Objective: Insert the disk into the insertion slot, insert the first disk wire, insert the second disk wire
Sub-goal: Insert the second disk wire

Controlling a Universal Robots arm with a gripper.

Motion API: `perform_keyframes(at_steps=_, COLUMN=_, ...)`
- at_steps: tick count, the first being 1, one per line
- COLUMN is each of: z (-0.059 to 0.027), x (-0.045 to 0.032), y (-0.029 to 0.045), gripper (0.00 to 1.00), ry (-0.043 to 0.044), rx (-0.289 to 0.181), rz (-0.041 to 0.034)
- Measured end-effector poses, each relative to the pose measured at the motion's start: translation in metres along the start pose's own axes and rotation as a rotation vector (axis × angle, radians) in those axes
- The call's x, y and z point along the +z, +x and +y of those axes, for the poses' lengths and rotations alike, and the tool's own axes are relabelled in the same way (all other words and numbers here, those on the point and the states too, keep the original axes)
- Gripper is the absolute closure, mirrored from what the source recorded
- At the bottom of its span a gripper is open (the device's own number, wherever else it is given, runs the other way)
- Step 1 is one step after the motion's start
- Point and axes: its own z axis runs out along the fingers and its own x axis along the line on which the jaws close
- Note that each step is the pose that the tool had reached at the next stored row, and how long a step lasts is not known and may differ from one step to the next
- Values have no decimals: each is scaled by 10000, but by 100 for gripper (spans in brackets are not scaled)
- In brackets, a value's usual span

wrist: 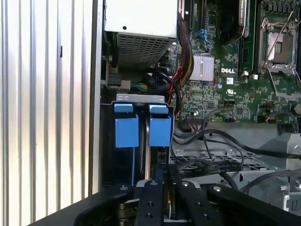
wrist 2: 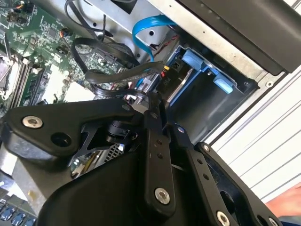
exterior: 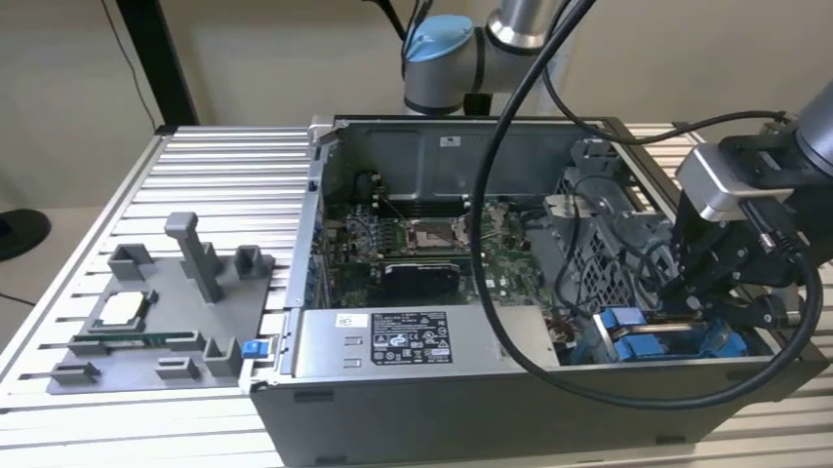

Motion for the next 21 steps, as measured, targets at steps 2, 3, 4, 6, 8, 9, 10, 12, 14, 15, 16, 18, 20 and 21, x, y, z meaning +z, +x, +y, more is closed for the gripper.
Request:
perform_keyframes(at_steps=2, z=-1, x=5, y=-5, gripper=100, ry=9, rx=51, rz=-4)
perform_keyframes(at_steps=3, z=-1, x=7, y=-5, gripper=100, ry=12, rx=69, rz=-4)
perform_keyframes(at_steps=4, z=-2, x=10, y=-6, gripper=100, ry=15, rx=84, rz=-4)
perform_keyframes(at_steps=6, z=-2, x=15, y=-7, gripper=100, ry=20, rx=110, rz=-5)
perform_keyframes(at_steps=8, z=-3, x=15, y=-8, gripper=100, ry=21, rx=117, rz=-4)
perform_keyframes(at_steps=9, z=-3, x=16, y=-7, gripper=100, ry=21, rx=118, rz=-3)
perform_keyframes(at_steps=10, z=-3, x=18, y=-8, gripper=100, ry=23, rx=119, rz=-3)
perform_keyframes(at_steps=12, z=-4, x=22, y=-7, gripper=100, ry=24, rx=118, rz=-4)
perform_keyframes(at_steps=14, z=-4, x=26, y=-6, gripper=100, ry=27, rx=117, rz=-4)
perform_keyframes(at_steps=15, z=-4, x=29, y=-6, gripper=100, ry=28, rx=117, rz=-4)
perform_keyframes(at_steps=16, z=-4, x=31, y=-5, gripper=100, ry=29, rx=117, rz=-5)
perform_keyframes(at_steps=18, z=-3, x=36, y=-4, gripper=100, ry=33, rx=117, rz=-4)
perform_keyframes(at_steps=20, z=-4, x=41, y=-3, gripper=100, ry=38, rx=116, rz=-4)
perform_keyframes(at_steps=21, z=-4, x=45, y=-3, gripper=100, ry=41, rx=115, rz=-4)
